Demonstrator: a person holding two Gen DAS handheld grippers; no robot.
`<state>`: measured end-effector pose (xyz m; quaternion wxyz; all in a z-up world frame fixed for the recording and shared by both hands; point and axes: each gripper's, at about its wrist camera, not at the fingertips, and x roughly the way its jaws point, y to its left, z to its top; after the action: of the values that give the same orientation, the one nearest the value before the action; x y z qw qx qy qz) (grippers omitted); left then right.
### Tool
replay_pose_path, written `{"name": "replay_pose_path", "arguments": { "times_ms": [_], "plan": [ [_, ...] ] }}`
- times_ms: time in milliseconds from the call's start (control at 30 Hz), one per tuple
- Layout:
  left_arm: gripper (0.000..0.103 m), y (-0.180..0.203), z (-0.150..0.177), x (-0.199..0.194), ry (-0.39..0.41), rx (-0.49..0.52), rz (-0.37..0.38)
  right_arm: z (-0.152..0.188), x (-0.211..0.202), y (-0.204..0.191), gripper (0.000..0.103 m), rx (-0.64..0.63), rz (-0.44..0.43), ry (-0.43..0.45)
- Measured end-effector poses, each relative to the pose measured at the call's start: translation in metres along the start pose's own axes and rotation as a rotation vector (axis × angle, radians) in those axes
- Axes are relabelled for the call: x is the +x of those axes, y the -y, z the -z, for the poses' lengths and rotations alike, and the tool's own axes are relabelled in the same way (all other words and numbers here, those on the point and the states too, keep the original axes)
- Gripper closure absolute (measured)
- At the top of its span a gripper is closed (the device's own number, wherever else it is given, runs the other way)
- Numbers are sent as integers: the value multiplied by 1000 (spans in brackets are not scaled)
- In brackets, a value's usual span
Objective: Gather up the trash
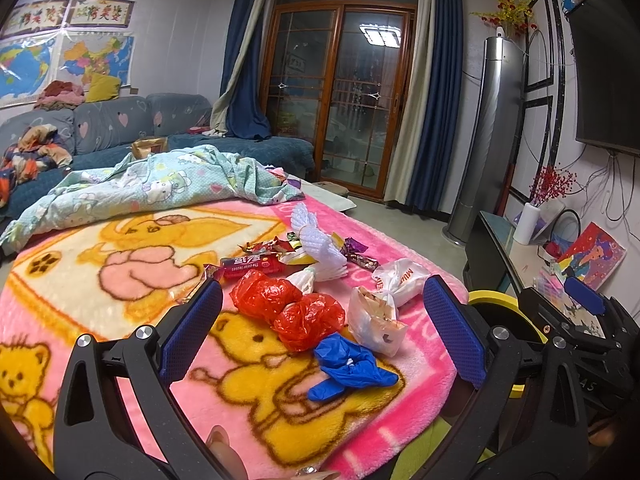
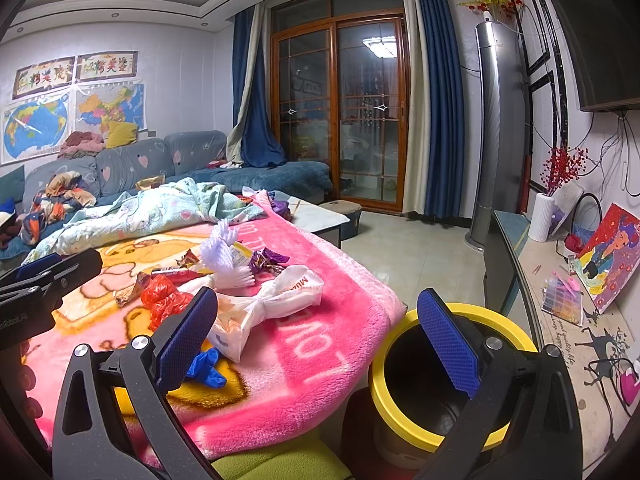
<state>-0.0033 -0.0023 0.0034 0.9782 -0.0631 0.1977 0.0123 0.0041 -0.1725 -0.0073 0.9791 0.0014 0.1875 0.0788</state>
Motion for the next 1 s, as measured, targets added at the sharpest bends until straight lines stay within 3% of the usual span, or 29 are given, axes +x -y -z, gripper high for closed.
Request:
{"name": "replay_pose_path", "arguments": {
  "times_ms": [500,1000],
  "plan": [
    [11,-21,-1,3,-12,-42,-44,-4,10,-26,6,-92,-113,-30],
    [11,-93,-1,27,-64,-134,-209,-2,54,-66,6,-165,-177,-136]
  ]
}}
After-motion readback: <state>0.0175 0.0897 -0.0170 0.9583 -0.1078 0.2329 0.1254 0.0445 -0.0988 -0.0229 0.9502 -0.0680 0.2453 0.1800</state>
